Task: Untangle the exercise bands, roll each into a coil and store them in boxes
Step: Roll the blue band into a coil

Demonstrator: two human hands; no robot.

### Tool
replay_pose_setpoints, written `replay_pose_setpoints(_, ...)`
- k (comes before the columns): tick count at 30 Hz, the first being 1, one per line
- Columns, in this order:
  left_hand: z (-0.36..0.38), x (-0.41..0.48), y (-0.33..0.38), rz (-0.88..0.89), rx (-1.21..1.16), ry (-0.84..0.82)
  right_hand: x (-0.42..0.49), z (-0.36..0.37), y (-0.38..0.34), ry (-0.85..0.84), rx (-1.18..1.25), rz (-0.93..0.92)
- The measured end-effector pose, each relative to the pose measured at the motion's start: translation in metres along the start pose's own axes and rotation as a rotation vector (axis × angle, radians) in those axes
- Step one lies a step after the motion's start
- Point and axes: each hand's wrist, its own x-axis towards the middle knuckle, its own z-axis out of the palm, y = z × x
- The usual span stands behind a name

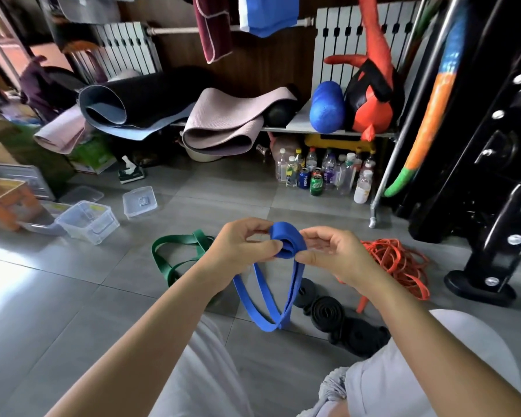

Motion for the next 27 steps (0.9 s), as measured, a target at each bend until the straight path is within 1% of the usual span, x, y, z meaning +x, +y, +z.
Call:
replay_pose_setpoints(2, -0.004, -0.002, -0.003, 0.002, -0.196, -0.011, -0.001, 0.007, 0.002, -0.001, 0.044, -0.027)
replay_pose_setpoints(4, -0.005, -0.004, -0.003, 0.009, -0.310, -0.017, -0.003, 0.016, 0.002, 0.021, 0.073, -0.070)
replay_pose_setpoints(8, -0.002, 0.000, -0.005, 0.030, -0.296, -0.010, -0.002, 0.026, 0.000, 0.113, 0.120, -0.096)
replay_pose_setpoints(10, -0.004, 0.000, -0.005, 0.034, -0.315, 0.007, 0.000, 0.024, -0.003, 0.105, 0.123, -0.108)
replay_pose_setpoints(14, -0.004, -0.001, -0.003, 0.051, -0.476, -0.113, 0.002, 0.022, -0.008, 0.090, 0.097, -0.156)
replay_pose_setpoints(16, 0.002, -0.002, -0.004, 0.021, -0.564, -0.139, 0.003, 0.023, -0.008, 0.120, 0.076, -0.159)
replay_pose_setpoints(18, 0.006, -0.002, -0.006, -0.044, -0.565, -0.116, 0.003, 0.021, -0.005, 0.149, 0.003, -0.158)
replay_pose_setpoints(19, 0.007, -0.001, -0.005, -0.067, -0.481, -0.096, 0.003, 0.018, -0.004, 0.149, -0.047, -0.150)
replay_pose_setpoints(20, 0.005, 0.000, -0.004, -0.065, -0.304, -0.069, 0.003, 0.016, -0.002, 0.135, -0.094, -0.133)
replay_pose_setpoints(22, -0.003, 0.003, 0.003, 0.026, 0.242, -0.035, 0.003, 0.010, 0.000, 0.083, -0.194, -0.084)
replay_pose_setpoints(23, -0.006, 0.005, 0.008, 0.100, 0.510, -0.059, 0.004, 0.008, 0.000, 0.054, -0.261, -0.059)
replay_pose_setpoints(24, -0.007, 0.006, 0.013, 0.169, 0.727, -0.100, 0.006, 0.007, 0.001, 0.020, -0.333, -0.041)
replay_pose_setpoints(25, -0.007, 0.008, 0.018, 0.219, 0.879, -0.152, 0.008, 0.007, -0.001, -0.016, -0.404, -0.035)
replay_pose_setpoints(27, -0.003, 0.010, 0.024, 0.256, 1.075, -0.221, 0.012, 0.009, -0.005, -0.068, -0.522, -0.063)
